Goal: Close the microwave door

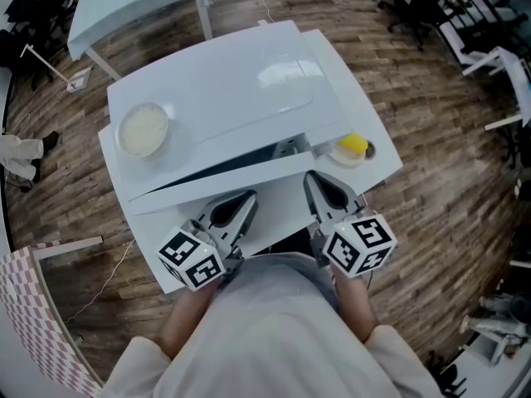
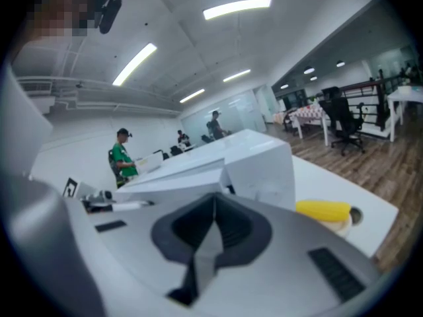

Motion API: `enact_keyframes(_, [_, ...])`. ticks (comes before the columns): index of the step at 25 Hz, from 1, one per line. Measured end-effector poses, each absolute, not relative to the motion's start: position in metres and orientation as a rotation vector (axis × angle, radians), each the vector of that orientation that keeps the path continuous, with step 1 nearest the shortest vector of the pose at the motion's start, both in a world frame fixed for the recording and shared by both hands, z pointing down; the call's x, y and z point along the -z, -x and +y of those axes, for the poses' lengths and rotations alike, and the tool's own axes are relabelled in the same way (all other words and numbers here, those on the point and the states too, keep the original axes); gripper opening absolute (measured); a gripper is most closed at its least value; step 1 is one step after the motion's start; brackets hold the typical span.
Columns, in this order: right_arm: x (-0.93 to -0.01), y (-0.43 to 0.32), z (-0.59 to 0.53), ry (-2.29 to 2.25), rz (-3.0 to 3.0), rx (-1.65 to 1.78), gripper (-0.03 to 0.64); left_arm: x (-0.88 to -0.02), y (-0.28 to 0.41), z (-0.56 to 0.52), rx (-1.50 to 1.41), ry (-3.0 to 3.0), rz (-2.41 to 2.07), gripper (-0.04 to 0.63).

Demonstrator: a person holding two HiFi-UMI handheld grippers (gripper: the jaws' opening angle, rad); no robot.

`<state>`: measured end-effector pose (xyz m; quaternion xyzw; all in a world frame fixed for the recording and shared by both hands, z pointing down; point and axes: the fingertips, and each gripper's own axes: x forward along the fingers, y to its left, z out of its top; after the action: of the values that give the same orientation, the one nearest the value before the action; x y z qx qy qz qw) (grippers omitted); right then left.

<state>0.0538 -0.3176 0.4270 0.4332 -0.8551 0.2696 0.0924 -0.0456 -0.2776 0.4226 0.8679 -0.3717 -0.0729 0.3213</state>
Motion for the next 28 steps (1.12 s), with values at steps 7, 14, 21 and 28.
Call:
enact_keyframes(7, [-0.426,-0.051,-0.323,-1.278,-2.55,-0.796,0.023,-0.423,0.047,-0.281,0.194,-2.27,-0.976,0.017])
enact_keyframes(14, [-0.426,-0.047,-0.328,-1.27,-2.539,-0.748,0.023,-0.421,0.05,-0.284,0.177,-2.289,-1.012,0.017])
enact_keyframes(21, [-0.426,-0.044,-0.333,-1.262,-2.524,-0.655,0.023,-0.425,0.049,-0.287,0.149,-2.307,-1.02,0.017])
enact_keyframes(28, [-0.426,-0.045,-0.333,-1.261,-2.533,-0.666,0.023,-0.427,0.045,-0.289,0.151,-2.299,-1.003,0.017])
